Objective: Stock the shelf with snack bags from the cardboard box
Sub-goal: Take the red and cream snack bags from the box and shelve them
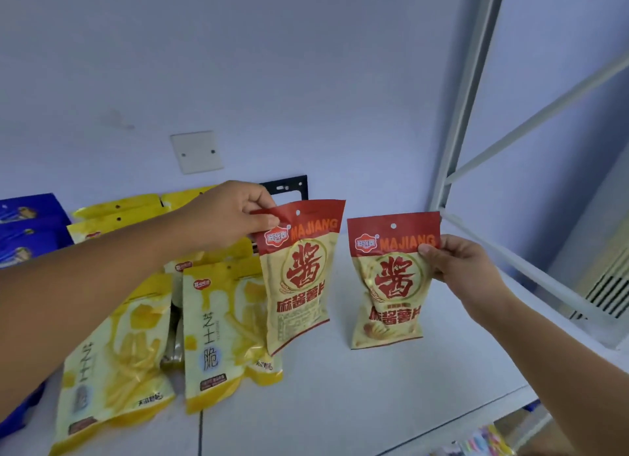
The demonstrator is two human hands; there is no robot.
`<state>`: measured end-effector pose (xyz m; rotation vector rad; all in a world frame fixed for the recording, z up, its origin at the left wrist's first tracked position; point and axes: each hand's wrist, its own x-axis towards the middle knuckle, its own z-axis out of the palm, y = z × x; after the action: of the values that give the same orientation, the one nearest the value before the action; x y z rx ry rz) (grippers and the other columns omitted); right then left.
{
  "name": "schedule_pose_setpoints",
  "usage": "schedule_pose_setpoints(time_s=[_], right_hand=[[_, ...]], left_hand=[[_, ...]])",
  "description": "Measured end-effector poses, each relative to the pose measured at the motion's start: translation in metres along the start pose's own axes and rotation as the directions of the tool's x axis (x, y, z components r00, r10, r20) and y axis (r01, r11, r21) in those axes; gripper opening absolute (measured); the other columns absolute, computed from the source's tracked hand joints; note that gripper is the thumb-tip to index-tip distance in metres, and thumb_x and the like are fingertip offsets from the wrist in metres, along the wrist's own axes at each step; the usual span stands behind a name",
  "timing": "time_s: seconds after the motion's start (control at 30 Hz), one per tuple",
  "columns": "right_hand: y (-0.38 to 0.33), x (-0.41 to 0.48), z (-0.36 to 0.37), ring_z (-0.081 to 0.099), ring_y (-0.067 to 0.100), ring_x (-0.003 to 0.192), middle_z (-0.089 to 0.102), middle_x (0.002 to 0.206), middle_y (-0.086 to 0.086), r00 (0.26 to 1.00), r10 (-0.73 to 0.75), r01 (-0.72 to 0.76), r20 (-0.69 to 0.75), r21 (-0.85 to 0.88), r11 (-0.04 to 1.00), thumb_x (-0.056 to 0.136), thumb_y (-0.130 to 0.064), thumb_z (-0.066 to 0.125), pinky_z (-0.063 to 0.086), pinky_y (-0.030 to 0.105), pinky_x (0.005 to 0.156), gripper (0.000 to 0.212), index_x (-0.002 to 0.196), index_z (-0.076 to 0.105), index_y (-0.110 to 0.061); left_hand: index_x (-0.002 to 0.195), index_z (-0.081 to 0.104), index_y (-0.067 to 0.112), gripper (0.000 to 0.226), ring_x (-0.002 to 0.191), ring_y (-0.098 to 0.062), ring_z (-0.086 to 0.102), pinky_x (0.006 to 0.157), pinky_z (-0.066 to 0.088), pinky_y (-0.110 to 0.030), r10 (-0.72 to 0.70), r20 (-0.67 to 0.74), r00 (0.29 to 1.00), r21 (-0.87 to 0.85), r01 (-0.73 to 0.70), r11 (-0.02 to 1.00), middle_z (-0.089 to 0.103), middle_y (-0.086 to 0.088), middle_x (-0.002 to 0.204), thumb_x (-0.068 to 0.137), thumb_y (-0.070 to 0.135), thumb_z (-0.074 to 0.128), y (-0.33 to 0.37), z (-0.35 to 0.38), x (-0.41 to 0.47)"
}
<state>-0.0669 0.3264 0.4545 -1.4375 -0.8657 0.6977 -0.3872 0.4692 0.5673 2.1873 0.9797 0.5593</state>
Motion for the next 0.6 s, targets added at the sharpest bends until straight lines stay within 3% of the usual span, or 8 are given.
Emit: schedule_pose_setpoints(time_s=[0.07, 0.17, 0.27, 0.33, 0.4, 0.5, 0.53, 0.6], right_hand=[[0.002, 0.029, 0.002, 0.074, 0.027, 0.081, 0.078, 0.092, 0.014, 1.0, -0.008, 0.008, 0.025, -0.007, 1.0, 0.097, -0.01, 0.063, 0.062, 0.041, 0.081, 0.014, 0.1, 0.07, 0.002], [0.005, 0.072, 0.004, 0.075, 0.026, 0.082, 0.079, 0.092, 0.013, 0.998, -0.015, 0.016, 0.054, -0.021, 1.0, 0.098, -0.011, 0.063, 0.06, 0.043, 0.084, 0.014, 0.098, 0.071, 0.0], [0.009, 0.112, 0.008, 0.074, 0.025, 0.081, 0.078, 0.09, 0.011, 0.996, -0.026, 0.028, 0.09, -0.023, 0.999, 0.098, -0.011, 0.062, 0.061, 0.044, 0.085, 0.014, 0.096, 0.07, 0.0], [0.012, 0.137, 0.013, 0.073, 0.021, 0.077, 0.078, 0.084, 0.006, 0.993, -0.03, 0.033, 0.11, -0.019, 0.999, 0.098, -0.011, 0.062, 0.062, 0.041, 0.083, 0.012, 0.093, 0.071, -0.004], [0.016, 0.161, 0.018, 0.072, 0.022, 0.078, 0.078, 0.084, 0.006, 0.99, -0.025, 0.027, 0.137, -0.013, 1.0, 0.098, -0.01, 0.062, 0.062, 0.043, 0.084, 0.012, 0.093, 0.071, -0.005], [0.023, 0.194, 0.028, 0.071, 0.028, 0.083, 0.076, 0.09, 0.012, 0.985, -0.011, 0.01, 0.173, 0.008, 1.0, 0.099, -0.011, 0.061, 0.058, 0.05, 0.091, 0.013, 0.093, 0.071, -0.006], [0.026, 0.203, 0.032, 0.07, 0.028, 0.083, 0.075, 0.09, 0.013, 0.984, -0.004, 0.001, 0.176, 0.019, 1.0, 0.099, -0.011, 0.06, 0.057, 0.052, 0.093, 0.013, 0.092, 0.071, -0.007], [0.029, 0.22, 0.042, 0.069, 0.028, 0.083, 0.075, 0.09, 0.012, 0.984, 0.01, -0.016, 0.18, 0.034, 0.999, 0.099, -0.011, 0.061, 0.056, 0.054, 0.095, 0.015, 0.088, 0.07, -0.01]], left_hand=[[0.096, 0.067, 0.01, 0.005, 0.081, -0.013, 0.076, 0.07, 0.058, -0.019, -0.026, -0.008, 1.0, -0.021, 0.025, 0.999, 0.079, 0.003, 0.086, 0.092, 0.012, 0.069, -0.002, 0.002, 0.019], [0.097, 0.067, 0.012, 0.008, 0.081, -0.014, 0.076, 0.071, 0.058, -0.022, -0.056, -0.025, 0.998, 0.012, 0.057, 0.998, 0.079, 0.002, 0.086, 0.091, 0.015, 0.07, -0.007, 0.005, 0.05], [0.098, 0.067, 0.011, 0.008, 0.075, -0.004, 0.074, 0.06, 0.053, -0.011, -0.103, -0.059, 0.993, 0.026, 0.105, 0.994, 0.078, 0.003, 0.085, 0.091, 0.015, 0.07, -0.016, 0.008, 0.08], [0.099, 0.066, 0.013, 0.009, 0.075, 0.0, 0.073, 0.06, 0.052, -0.01, -0.136, -0.074, 0.988, 0.033, 0.139, 0.99, 0.077, 0.005, 0.089, 0.092, 0.016, 0.069, -0.025, 0.009, 0.098], [0.098, 0.067, 0.015, 0.008, 0.084, -0.007, 0.074, 0.069, 0.056, -0.018, -0.161, -0.08, 0.984, 0.05, 0.166, 0.985, 0.077, 0.004, 0.092, 0.092, 0.018, 0.069, -0.036, 0.008, 0.116], [0.096, 0.068, 0.017, 0.007, 0.093, -0.031, 0.073, 0.085, 0.058, -0.046, -0.193, -0.104, 0.976, 0.05, 0.199, 0.979, 0.078, 0.0, 0.09, 0.091, 0.019, 0.071, -0.051, 0.004, 0.14], [0.097, 0.068, 0.016, 0.008, 0.09, -0.028, 0.074, 0.083, 0.059, -0.042, -0.202, -0.118, 0.972, 0.047, 0.209, 0.977, 0.078, 0.0, 0.089, 0.091, 0.019, 0.071, -0.055, 0.003, 0.147], [0.102, 0.067, 0.013, 0.012, 0.079, -0.009, 0.074, 0.068, 0.059, -0.018, -0.207, -0.139, 0.968, 0.07, 0.218, 0.974, 0.077, 0.003, 0.09, 0.092, 0.018, 0.069, -0.063, 0.001, 0.16]])
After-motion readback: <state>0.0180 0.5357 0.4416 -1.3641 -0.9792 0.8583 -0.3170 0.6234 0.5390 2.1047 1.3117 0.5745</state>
